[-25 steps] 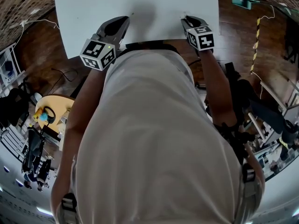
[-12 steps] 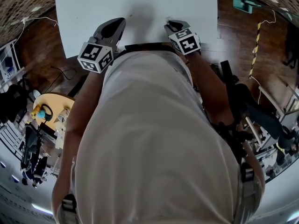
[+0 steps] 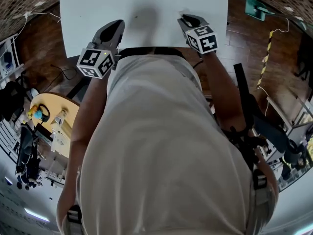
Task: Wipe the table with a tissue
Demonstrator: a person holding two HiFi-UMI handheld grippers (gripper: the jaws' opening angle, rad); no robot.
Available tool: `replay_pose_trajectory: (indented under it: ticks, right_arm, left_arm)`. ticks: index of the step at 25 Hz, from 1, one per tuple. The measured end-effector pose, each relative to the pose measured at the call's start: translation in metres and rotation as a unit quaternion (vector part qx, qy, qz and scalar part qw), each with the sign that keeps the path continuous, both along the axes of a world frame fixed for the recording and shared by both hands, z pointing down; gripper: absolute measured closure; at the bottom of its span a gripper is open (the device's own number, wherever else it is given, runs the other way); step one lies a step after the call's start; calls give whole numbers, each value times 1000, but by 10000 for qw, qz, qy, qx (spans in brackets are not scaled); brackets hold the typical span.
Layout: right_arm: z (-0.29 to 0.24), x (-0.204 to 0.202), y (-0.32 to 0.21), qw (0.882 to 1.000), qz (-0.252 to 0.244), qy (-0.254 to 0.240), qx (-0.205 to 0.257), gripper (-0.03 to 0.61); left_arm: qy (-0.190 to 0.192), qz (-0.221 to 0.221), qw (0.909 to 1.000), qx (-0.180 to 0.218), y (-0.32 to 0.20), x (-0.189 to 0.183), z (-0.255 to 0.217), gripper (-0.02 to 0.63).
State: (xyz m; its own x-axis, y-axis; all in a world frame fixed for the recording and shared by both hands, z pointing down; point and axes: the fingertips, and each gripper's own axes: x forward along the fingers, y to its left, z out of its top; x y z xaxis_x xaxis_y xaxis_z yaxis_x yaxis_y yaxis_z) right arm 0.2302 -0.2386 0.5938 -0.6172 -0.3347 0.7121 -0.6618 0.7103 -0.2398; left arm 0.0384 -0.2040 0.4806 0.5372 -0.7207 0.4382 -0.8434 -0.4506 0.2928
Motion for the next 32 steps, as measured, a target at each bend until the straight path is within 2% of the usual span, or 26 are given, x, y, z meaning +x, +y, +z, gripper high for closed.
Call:
replay_pose_trajectory:
  ticks: [4,7,9,11,13,17,24,26,29,32]
  right_arm:
    - [-1,61,-29,9976,524,437,91,506]
    - [12,89,-13,9933,814,770,-275,505]
    - [20,86,11,9912,678,1012,-518,505]
    - [27,73,33,9891,565,1196,-648,505]
    - [31,60,44,9877,794,1176,-653,505]
    - [29,40,27,9867,1364,627,-630,505]
    - [28,-15,0,9897,1221,637,-382,505]
    - [29,-41,2,9927,995,552,-400,505]
    - [28,-88,20,9967,361,432,-587,505]
    - [28,-117,44,9968,-100,460,-650,505]
  left_arm:
    - [35,-282,9996,17,7,-15,2,607]
    - [106,-327,9994,-44,12,-21,8,607]
    - [163,-296,9994,-97,10,-23,14,607]
    - [192,-223,9995,-127,7,-27,17,607]
    - [217,-117,9996,-114,5,-32,16,607]
    - [241,28,9997,-83,0,-47,11,607]
    - [198,46,9997,-131,-1,-90,11,607]
    - [209,44,9996,-167,-1,-101,14,607]
    - [242,71,9994,-226,-1,-113,19,607]
    - [310,131,9991,-246,-5,-120,22,607]
